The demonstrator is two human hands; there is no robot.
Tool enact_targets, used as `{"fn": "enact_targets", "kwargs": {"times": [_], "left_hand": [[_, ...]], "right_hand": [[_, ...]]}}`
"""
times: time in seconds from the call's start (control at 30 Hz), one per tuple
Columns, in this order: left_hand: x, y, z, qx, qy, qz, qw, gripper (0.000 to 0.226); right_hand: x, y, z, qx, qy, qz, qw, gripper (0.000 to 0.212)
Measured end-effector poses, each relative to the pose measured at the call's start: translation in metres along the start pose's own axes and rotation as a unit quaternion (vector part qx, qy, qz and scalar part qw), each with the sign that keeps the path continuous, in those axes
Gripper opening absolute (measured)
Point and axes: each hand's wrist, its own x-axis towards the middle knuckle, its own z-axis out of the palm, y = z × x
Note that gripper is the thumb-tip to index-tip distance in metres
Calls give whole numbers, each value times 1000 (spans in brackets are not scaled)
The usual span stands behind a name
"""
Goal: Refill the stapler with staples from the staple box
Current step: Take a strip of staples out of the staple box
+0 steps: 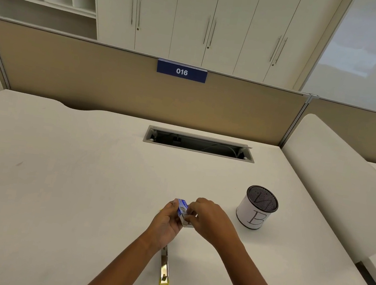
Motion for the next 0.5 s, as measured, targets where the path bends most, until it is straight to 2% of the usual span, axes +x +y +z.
{"fn": "enact_targets", "kwargs": {"times": [0.27, 0.37, 0.5], "left_hand": [[-1, 5, 5, -23, 16, 7, 1000, 29], [-2, 6, 7, -13, 13, 11, 1000, 30], [-3, 7, 8, -17, 5, 8, 1000, 30]], "right_hand": [[-5, -2, 9, -40, 70, -68, 994, 28], [-10, -4, 5, -48, 106, -97, 988, 17], [-12, -3, 9, -34, 143, -116, 982, 12]]}}
